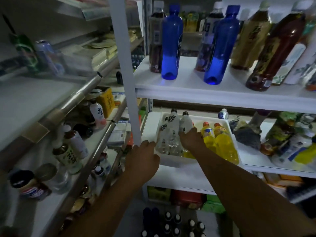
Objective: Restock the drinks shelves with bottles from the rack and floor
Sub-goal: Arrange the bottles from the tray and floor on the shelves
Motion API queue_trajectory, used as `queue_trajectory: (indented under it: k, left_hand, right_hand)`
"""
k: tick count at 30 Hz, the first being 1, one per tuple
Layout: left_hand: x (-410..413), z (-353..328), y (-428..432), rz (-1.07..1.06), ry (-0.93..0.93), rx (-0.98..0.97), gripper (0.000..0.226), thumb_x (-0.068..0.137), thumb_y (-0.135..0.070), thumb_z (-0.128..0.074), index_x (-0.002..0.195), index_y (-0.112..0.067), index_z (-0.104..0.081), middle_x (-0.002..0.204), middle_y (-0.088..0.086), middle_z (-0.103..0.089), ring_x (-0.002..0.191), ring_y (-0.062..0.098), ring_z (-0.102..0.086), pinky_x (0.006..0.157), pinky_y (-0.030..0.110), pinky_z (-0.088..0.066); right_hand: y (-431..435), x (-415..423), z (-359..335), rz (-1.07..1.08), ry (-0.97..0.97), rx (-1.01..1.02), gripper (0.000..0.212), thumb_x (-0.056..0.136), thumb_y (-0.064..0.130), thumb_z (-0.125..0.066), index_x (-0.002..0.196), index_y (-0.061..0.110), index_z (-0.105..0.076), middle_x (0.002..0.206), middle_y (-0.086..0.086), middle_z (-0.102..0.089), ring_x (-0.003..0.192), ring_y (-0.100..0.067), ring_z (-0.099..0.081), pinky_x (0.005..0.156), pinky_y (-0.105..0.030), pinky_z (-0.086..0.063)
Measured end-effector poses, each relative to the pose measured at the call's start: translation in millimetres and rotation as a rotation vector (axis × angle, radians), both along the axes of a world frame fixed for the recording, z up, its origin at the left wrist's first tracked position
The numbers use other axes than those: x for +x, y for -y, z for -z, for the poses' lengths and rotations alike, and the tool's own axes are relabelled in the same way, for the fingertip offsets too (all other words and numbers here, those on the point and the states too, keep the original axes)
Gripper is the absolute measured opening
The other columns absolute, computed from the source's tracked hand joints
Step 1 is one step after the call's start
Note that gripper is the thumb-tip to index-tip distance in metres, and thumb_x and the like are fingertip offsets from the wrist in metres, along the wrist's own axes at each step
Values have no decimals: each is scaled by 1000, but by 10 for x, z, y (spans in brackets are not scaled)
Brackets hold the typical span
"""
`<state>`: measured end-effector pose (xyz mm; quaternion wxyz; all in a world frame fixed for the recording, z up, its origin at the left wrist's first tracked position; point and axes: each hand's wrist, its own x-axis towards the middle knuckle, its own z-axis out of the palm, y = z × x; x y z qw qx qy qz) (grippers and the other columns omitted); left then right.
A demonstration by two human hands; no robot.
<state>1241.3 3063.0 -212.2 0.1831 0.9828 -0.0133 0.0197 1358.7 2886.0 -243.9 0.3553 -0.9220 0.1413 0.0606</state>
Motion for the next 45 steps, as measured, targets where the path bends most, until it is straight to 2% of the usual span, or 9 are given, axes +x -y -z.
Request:
queue_trajectory:
  k: [4,8,12,20,25,29,34,39,45]
  left_hand:
    - [-10,80,-26,-36,-22,-74,37,97,-26,-49,133,-21,-56,114,1,-63,99,21,-61,78,31,-50]
    - [105,98,52,-81,-20,-133,39,98,-30,-48,137,-26,-52,123,0,-63,105,22,-61,79,29,-48]
    - [309,164,267,-122,-47,-299,42,98,-31,-47,140,-25,-48,133,1,-59,104,23,-63,86,34,-53]
    - [1161,284,769,-310,-153,-264,57,94,-41,-49,142,-13,-39,137,15,-49,121,38,-51,103,46,-41]
    - [1454,408,942,-319,-225,-139,93,84,-57,-65,150,-7,-21,146,21,-41,133,41,-41,109,50,-34]
    - [1580,428,930,-313,-168,-25,74,91,-46,-60,143,-3,-30,137,22,-50,124,40,-49,104,46,-39]
    - [1553,315,845,-351,-147,-480,54,89,-38,-63,130,-7,-50,122,17,-60,109,37,-59,95,45,-48]
    - [1134,23,746,-425,-378,-1267,34,86,-37,-68,108,-12,-64,87,6,-67,74,21,-62,56,26,-49]
    - [260,33,690,-296,-728,-1814,58,74,-28,-66,124,2,-57,105,18,-59,82,26,-60,65,34,-54]
  right_hand:
    - [28,293,157,-59,-127,17,91,93,68,-44,144,-6,-31,139,-26,-49,125,-41,-52,102,-47,-46]
    - [92,381,228,-109,-118,67,60,101,49,-44,128,-4,-54,126,-23,-60,110,-38,-59,85,-43,-54]
    - [313,195,80,35,-201,524,50,101,38,-52,133,1,-49,122,-22,-60,96,-38,-64,60,-42,-57]
    - [927,-887,-150,13,-261,1250,44,98,27,-50,133,0,-54,109,-28,-66,81,-36,-68,66,-50,-60]
    - [1221,-1434,-59,-14,-252,1495,48,90,18,-62,135,1,-57,124,-29,-64,105,-44,-66,77,-45,-59]
    - [1352,-1641,9,-204,-292,1633,56,91,21,-69,143,9,-51,145,-25,-50,131,-44,-49,100,-52,-46]
    - [1110,-1659,9,-109,-353,1650,71,58,22,-93,123,7,-69,118,-25,-68,102,-39,-68,85,-47,-56]
    - [800,-1700,29,132,-462,1643,102,21,27,-104,112,-5,-72,108,-32,-67,85,-41,-70,69,-48,-60]
    - [788,-1757,-111,131,-393,1513,63,67,34,-69,121,2,-63,92,-24,-73,67,-33,-71,55,-39,-59]
